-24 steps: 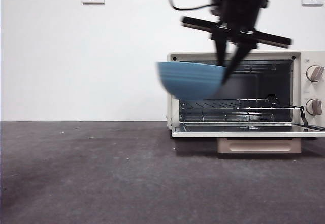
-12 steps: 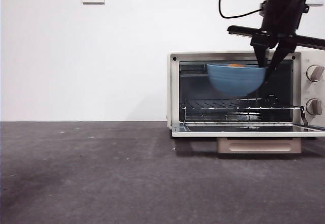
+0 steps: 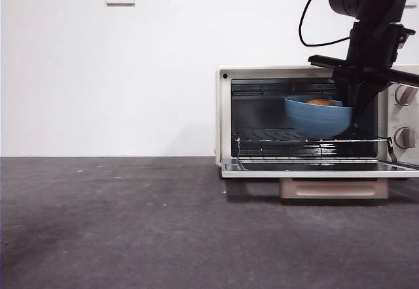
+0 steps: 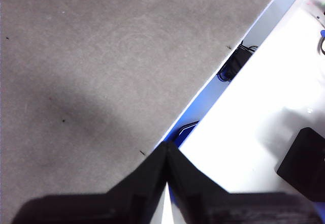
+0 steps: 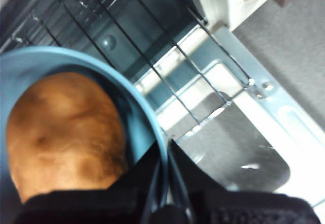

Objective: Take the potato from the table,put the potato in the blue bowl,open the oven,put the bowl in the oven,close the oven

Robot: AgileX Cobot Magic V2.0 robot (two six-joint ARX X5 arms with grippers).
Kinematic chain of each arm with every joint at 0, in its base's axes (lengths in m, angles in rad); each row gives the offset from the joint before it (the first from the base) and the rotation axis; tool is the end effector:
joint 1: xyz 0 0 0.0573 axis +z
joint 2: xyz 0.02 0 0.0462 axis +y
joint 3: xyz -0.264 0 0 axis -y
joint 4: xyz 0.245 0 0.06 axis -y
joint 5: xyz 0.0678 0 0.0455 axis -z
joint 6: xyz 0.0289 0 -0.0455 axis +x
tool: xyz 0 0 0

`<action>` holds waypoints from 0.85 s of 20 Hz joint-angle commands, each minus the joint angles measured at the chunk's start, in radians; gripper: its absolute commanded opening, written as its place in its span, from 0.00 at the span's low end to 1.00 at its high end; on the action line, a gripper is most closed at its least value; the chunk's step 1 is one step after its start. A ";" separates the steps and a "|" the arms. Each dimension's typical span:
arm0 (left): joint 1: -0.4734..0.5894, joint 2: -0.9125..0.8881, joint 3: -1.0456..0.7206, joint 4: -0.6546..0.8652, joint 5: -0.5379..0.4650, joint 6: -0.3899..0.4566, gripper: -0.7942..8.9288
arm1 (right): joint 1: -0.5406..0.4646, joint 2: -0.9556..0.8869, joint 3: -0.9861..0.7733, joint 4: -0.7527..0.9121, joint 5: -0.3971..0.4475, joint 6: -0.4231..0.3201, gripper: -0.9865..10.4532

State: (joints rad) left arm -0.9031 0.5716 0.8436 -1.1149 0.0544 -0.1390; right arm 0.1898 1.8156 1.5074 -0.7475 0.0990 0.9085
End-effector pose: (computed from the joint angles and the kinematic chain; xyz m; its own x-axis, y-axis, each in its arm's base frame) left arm 0.0496 -0.0655 0.2978 0.3686 -0.5553 -0.7455 0.7347 0.6654 -0.1324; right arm 0.3769 0.0695 0.2585 0.5001 -0.0046 -0.8660 0.5879 0.7360 0.3356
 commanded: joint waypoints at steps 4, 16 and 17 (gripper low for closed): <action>0.003 0.000 -0.005 0.002 -0.003 0.011 0.07 | -0.001 0.034 -0.007 0.006 0.009 0.058 0.08; 0.003 0.000 -0.005 -0.023 -0.002 0.007 0.07 | 0.000 0.017 -0.006 0.030 0.004 0.021 0.26; 0.003 0.000 -0.005 -0.023 -0.002 0.007 0.07 | 0.000 0.007 -0.006 0.031 0.005 0.013 0.26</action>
State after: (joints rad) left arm -0.9031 0.5720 0.8436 -1.1397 0.0544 -0.1394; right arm 0.1894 1.8328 1.5089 -0.7216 0.0998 0.9333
